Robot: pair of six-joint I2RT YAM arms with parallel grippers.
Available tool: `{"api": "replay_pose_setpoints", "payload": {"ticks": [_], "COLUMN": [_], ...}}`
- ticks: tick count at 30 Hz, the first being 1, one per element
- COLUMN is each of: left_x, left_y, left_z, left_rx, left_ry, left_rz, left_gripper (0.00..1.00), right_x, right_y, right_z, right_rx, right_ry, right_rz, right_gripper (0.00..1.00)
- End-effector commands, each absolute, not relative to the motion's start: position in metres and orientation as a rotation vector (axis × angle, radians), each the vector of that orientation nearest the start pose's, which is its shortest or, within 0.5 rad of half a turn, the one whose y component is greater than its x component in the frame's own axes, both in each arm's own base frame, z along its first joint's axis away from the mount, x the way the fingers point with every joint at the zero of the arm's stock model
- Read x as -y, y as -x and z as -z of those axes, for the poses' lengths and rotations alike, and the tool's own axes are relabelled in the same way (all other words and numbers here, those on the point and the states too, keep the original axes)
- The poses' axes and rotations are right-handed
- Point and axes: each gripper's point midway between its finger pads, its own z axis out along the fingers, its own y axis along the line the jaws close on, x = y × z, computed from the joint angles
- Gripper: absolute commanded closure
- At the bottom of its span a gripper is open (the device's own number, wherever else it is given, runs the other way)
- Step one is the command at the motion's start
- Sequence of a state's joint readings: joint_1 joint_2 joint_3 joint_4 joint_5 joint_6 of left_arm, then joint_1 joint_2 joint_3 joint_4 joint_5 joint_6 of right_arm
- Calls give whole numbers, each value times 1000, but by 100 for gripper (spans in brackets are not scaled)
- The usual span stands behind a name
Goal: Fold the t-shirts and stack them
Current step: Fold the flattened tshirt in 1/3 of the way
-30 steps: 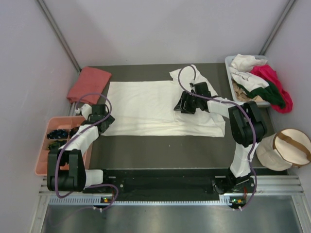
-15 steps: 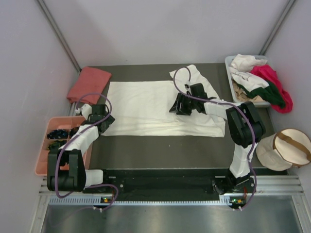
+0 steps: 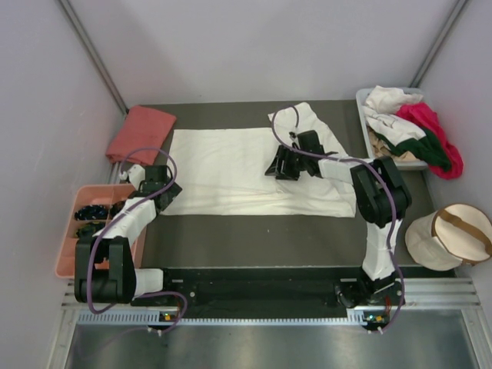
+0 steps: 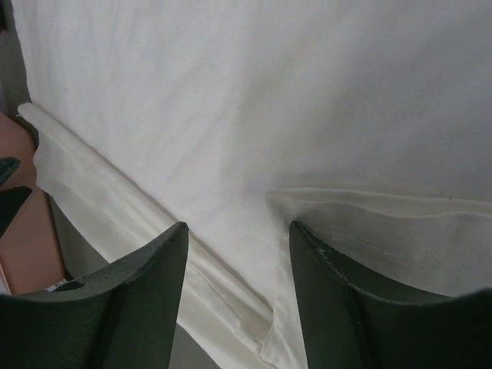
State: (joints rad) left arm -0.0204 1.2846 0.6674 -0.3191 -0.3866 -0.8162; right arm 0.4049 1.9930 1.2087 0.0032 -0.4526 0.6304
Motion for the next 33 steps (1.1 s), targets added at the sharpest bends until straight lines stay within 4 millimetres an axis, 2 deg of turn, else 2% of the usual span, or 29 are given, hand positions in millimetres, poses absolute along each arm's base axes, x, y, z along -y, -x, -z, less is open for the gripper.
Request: {"api": "replay_pose_setpoints", "payload": {"ticks": [1, 7, 10, 12, 16, 20, 23, 26, 27, 29, 30, 31, 33], "left_x": [-40, -41, -42, -42, -40, -38, -36, -35, -34, -34, -34, -33, -34], "left_y": [-307, -307, -306, -307, -310, -318, -324, -329, -330, -331, -331, -331, -330], "left_z": [-68, -67, -68, -70, -69, -72, -75, -77, -76, -77, -77, -78, -76], "left_rx": [-2117, -2120, -2119, -2112, -2110, -2097, -2092, -2089, -2091, -2090, -2090, -2091, -2094], "left_ry": [1079, 1078, 1081, 1080, 1081, 1080, 1075, 1069, 1068, 1069, 1067, 1065, 1067], "left_rz": [-134, -141, -146, -141, -129, -100, -84, -74, -71, -67, -65, -62, -65], "left_gripper": [1, 1, 1, 1, 1, 1, 1, 1, 1, 1, 1, 1, 1], "right_x": [-293, -296, -295, -292, -280, -256, -237, -213, -200, -187, -173, -163, -142], "right_y": [-416, -428, -439, -448, -459, -464, -459, -453, -453, -442, -441, -429, -420], "right_z": [-56, -55, -68, -81, -123, -145, -149, -143, -148, -137, -142, -128, -129], "right_rx": [-2430, -2413, -2376, -2351, -2264, -2248, -2258, -2290, -2283, -2312, -2298, -2337, -2331], "right_ry": [6, 29, 66, 84, 133, 111, 88, 50, 14, -30, -71, -106, -165], "right_rz": [-1040, -1021, -979, -931, -834, -721, -642, -556, -523, -505, -481, -450, -372], "right_gripper": [44, 44, 44, 44, 44, 43, 41, 40, 40, 40, 40, 40, 39]}}
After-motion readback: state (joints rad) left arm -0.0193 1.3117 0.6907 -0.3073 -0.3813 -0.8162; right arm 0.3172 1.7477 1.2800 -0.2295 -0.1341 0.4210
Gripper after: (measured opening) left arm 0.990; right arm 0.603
